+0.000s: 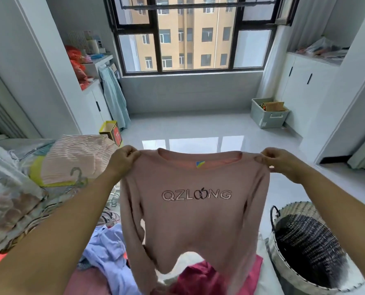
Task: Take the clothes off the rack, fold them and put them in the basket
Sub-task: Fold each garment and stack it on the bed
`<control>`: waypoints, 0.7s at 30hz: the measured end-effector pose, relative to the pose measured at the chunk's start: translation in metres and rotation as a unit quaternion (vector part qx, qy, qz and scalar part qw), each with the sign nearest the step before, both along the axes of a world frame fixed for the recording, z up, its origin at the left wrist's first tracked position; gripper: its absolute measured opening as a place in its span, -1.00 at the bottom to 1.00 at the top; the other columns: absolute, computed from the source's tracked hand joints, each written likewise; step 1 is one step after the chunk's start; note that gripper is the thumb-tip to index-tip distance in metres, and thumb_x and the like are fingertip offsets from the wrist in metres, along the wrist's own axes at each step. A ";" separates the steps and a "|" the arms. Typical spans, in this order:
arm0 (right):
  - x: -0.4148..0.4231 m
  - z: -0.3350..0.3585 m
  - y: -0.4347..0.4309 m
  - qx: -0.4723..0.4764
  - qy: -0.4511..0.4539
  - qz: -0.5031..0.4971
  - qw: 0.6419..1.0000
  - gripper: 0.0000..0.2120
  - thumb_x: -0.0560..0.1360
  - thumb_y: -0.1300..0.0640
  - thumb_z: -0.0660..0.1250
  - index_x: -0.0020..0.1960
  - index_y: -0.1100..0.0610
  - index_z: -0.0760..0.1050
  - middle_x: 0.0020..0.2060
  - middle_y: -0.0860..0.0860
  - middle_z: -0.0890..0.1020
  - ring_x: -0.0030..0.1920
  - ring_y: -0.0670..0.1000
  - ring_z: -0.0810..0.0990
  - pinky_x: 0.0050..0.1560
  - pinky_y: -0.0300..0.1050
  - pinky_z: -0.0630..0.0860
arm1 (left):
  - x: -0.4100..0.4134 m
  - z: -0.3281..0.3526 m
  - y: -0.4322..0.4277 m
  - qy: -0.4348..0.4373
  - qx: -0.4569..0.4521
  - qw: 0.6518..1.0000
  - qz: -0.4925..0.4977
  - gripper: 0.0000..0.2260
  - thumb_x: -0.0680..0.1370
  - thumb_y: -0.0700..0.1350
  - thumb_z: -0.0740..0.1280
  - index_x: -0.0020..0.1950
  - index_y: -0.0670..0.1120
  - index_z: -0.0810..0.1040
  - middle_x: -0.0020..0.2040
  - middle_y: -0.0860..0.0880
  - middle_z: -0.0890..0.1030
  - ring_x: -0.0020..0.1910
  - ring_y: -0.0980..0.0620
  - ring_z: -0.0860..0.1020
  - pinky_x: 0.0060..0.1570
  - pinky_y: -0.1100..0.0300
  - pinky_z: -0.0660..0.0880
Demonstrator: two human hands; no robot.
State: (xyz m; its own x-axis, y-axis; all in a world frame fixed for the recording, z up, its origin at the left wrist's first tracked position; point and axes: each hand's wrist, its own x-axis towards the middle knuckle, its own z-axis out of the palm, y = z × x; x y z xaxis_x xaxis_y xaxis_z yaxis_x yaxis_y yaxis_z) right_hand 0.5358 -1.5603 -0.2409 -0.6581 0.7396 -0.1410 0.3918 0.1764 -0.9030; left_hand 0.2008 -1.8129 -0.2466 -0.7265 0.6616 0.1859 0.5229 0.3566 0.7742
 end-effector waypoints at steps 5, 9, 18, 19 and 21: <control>-0.023 -0.003 0.008 0.065 0.039 -0.074 0.994 -0.84 0.52 0.08 0.33 -0.12 0.17 0.49 -0.28 0.03 0.51 -0.31 -0.04 0.45 -0.30 -0.21 0.37 | -0.025 -0.001 0.034 -0.009 0.030 0.999 -0.013 -0.87 0.56 -0.19 0.28 -0.04 -0.24 0.55 -0.22 -0.08 0.49 -0.16 -0.01 0.42 -0.25 0.23 0.33; -0.033 0.034 0.028 0.072 0.093 -0.092 0.989 -0.84 0.48 0.09 0.38 -0.18 0.16 0.47 -0.29 0.01 0.50 -0.30 -0.08 0.46 -0.28 -0.24 0.38 | -0.039 0.028 0.056 -0.010 0.106 0.994 -0.013 -0.91 0.55 -0.18 0.30 -0.11 -0.14 0.56 -0.31 0.06 0.46 -0.32 0.20 0.40 -0.29 0.36 0.32; -0.005 0.050 0.007 0.062 0.050 -0.035 0.996 -0.69 0.33 -0.11 0.45 -0.23 0.15 0.56 -0.36 -0.06 0.61 -0.27 -0.07 0.53 -0.34 -0.43 0.46 | -0.011 0.029 0.024 -0.111 0.112 0.979 -0.131 -0.91 0.51 -0.17 0.36 -0.19 -0.05 0.55 -0.39 0.15 0.56 -0.35 0.27 0.47 -0.30 0.46 0.40; 0.002 0.035 -0.001 0.048 0.026 -0.033 0.998 -0.61 0.30 -0.20 0.45 -0.23 0.15 0.59 -0.37 -0.06 0.65 -0.27 -0.05 0.56 -0.33 -0.40 0.48 | -0.003 0.014 0.016 -0.125 0.083 0.978 -0.146 -0.92 0.50 -0.17 0.37 -0.19 -0.07 0.56 -0.39 0.16 0.57 -0.36 0.28 0.47 -0.30 0.47 0.40; 0.016 -0.001 -0.017 0.021 -0.021 -0.026 0.999 -0.34 0.05 -0.46 0.43 -0.22 0.12 0.63 -0.36 -0.05 0.68 -0.33 -0.07 0.62 -0.35 -0.35 0.49 | 0.012 -0.027 -0.002 -0.163 0.037 0.974 -0.151 -0.91 0.50 -0.19 0.38 -0.21 -0.09 0.57 -0.40 0.16 0.56 -0.38 0.28 0.46 -0.35 0.48 0.37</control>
State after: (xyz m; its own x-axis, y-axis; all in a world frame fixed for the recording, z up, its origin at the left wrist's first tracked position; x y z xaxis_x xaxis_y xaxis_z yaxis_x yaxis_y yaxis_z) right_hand 0.5514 -1.5771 -0.2415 -0.6121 0.7791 -0.1356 0.4388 0.1920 -0.8779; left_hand 0.2131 -1.8152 -0.2735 -0.5298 0.8474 0.0341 0.3179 0.1611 0.9343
